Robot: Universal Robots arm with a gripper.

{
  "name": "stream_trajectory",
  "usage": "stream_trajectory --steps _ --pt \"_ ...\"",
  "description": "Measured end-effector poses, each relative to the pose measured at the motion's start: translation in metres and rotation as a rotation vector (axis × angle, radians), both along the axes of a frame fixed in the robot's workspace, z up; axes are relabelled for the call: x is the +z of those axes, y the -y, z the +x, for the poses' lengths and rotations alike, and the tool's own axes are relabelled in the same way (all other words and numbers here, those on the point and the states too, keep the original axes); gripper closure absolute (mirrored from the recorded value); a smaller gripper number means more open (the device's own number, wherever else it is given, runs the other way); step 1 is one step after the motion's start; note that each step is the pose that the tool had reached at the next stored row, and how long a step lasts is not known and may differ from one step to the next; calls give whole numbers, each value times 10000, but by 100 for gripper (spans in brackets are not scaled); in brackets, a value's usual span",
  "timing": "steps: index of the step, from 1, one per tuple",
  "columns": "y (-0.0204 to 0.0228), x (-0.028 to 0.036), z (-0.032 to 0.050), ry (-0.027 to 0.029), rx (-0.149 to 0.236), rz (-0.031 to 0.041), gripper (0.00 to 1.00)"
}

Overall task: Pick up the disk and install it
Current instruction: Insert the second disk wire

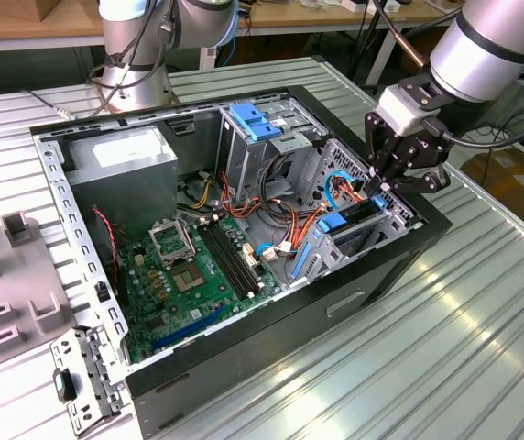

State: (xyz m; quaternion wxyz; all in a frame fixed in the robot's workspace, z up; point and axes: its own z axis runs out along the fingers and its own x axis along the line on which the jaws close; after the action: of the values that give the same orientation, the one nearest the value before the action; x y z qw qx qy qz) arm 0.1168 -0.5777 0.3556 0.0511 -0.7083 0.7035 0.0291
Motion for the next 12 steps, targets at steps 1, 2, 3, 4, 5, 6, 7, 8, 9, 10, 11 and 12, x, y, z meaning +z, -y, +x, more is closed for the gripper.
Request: stream_trajectory --steps 1,2,3,4,5,6,7,8,9,10,11,12 --pt "0 0 0 0 0 0 89" --pt "0 0 0 0 0 0 89" --pt "0 0 0 0 0 0 89" --pt "0 0 1 0 0 -1 89" --pt "0 0 1 0 0 0 89" --pt "0 0 1 0 0 -1 89" --pt "0 0 1 0 0 0 89" --pt "0 0 1 0 0 -1 89" --pt "0 0 1 0 -1 0 89" --pt "0 0 2 0 -1 -1 89" --pt "0 0 2 0 0 0 89" --pt "0 0 2 0 0 -1 83"
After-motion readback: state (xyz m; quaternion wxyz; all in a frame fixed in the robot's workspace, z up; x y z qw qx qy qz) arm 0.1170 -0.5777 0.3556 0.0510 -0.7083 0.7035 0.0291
